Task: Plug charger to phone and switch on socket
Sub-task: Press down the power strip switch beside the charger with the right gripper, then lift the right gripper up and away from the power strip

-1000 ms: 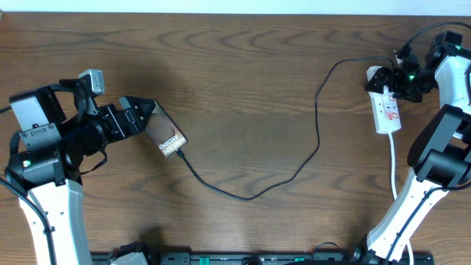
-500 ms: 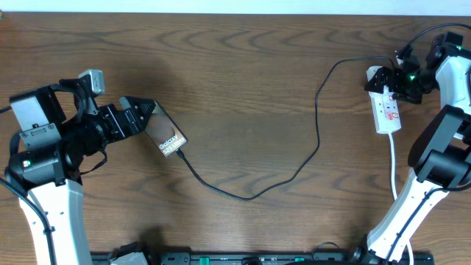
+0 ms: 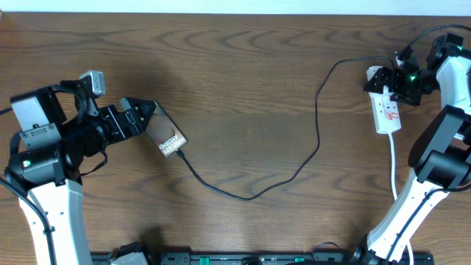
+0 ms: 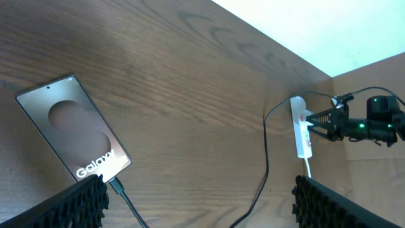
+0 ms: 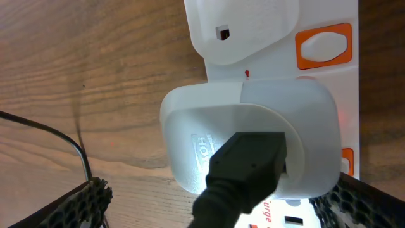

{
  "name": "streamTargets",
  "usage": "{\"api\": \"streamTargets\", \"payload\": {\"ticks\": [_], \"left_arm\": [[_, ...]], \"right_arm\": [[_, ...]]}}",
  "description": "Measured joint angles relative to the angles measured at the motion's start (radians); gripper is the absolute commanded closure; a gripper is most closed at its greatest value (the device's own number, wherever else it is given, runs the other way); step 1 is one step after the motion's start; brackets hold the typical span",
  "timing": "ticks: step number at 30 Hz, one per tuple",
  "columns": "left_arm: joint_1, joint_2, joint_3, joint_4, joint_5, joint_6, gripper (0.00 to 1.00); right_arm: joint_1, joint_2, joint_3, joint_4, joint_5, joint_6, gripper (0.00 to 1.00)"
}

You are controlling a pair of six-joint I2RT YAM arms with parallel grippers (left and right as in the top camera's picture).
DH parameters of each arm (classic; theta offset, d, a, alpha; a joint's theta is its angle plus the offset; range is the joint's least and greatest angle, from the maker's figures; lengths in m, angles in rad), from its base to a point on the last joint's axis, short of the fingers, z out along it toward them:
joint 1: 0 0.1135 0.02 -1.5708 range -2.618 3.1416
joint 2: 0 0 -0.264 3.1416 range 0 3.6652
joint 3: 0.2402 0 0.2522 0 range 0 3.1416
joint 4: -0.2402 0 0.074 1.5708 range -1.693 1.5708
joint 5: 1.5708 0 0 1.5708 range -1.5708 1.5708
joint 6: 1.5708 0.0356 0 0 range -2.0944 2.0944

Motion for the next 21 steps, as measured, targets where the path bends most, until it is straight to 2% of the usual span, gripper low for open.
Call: {"api": "streamTargets", "payload": {"ticks": [6,10,17,21], "left_arm": [[0.0,0.0,0.0,0.0,0.0,0.0,0.08],[0.0,0.0,0.0,0.0,0.0,0.0,0.07],[0.0,0.0,0.0,0.002,0.0,0.0,0.08],[0.0,0.0,0.0,0.002,0.0,0.0,0.08]], "right_arm": [[0.007,0.0,0.01,-0.008,0.026,0.019,0.01],[0.016,0.016,0.06,-0.119,0.038,0.04,0.01],[-0.018,0.029,0.313,-0.286,0.067,0.078,0.01],[-0.04,-0.037,0.424,-0.352,0.159,0.131,0.01]]}}
